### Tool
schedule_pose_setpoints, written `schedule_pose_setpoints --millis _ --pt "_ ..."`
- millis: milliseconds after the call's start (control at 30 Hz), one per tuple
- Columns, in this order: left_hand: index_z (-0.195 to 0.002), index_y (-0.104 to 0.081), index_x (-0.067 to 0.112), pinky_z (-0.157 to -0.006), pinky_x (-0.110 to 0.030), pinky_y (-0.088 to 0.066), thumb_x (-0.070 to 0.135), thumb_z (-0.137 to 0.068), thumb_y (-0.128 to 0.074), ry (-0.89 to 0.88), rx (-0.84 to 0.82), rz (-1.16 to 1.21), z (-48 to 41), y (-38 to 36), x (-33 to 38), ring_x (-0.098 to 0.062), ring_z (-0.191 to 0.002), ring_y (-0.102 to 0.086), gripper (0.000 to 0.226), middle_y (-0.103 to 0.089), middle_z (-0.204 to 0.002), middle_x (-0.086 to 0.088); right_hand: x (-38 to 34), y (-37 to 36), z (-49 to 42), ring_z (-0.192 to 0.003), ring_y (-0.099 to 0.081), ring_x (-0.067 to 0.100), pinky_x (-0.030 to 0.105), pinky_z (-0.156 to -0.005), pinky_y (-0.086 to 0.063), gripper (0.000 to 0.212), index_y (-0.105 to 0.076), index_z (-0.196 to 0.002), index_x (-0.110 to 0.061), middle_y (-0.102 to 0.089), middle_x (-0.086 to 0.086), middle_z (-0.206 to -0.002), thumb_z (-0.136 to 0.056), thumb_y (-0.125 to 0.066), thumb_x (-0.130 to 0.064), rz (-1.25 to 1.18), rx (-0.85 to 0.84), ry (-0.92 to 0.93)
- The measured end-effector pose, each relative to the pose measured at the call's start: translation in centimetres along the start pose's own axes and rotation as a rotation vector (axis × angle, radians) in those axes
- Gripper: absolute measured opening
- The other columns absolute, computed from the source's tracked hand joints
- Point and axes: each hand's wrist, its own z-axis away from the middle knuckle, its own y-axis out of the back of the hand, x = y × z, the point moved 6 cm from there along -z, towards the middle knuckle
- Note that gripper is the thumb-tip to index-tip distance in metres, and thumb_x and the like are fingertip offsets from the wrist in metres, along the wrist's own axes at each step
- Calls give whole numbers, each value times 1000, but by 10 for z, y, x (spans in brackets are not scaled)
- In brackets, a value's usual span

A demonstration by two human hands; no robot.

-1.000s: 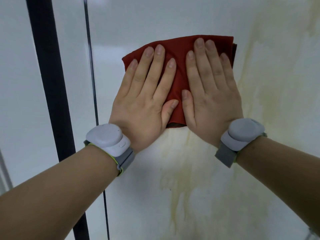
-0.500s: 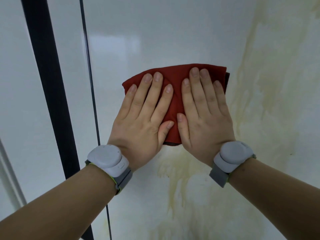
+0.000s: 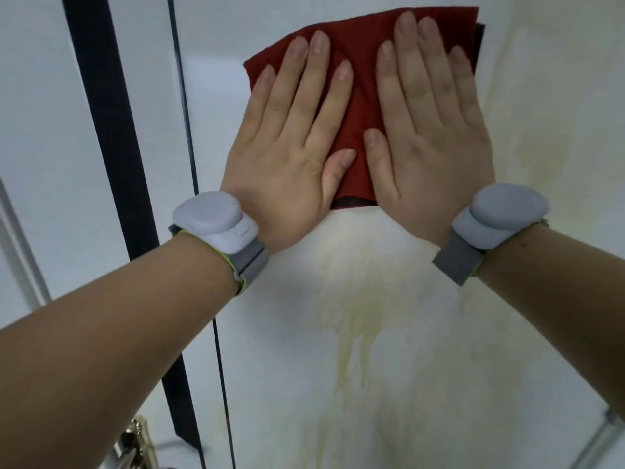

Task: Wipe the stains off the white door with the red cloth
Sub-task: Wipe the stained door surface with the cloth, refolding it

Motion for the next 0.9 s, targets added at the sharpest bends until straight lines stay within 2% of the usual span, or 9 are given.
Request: schedule_pose_setpoints --millis 233,500,700,900 --pt "-161 -21 3 -129 -51 -9 41 -112 -26 67 -42 -3 22 -7 14 -42 -157 -16 63 -18 -167 -27 -12 -7 21 -155 -18 35 50 -127 -12 60 -22 -158 1 -22 21 -165 -107 -23 -31 1 30 -39" --pt "-159 -25 1 -129 -52 -7 36 -110 -31 136 -41 45 67 -22 39 -44 -155 -19 60 -23 -165 -29 -35 -18 66 -153 -22 38 52 -126 -15 59 -28 -156 2 -26 23 -162 -105 -32 -26 -93 15 -88" --pt "-159 -25 2 -129 -53 -10 35 -109 -29 158 -48 40 81 -26 46 -43 -155 -19 60 -22 -165 -28 -40 -24 81 -154 -19 37 51 -127 -13 59 -25 -157 1 -23 22 -163 -105 -31 -26 -151 12 -118" --pt "-158 -20 4 -128 -54 -9 36 -108 -29 128 -82 39 117 -34 62 -40 -156 -12 60 -10 -164 -22 -50 -32 118 -155 -12 35 50 -127 -9 61 -20 -158 0 -16 20 -165 -105 -32 -27 -178 -40 -81"
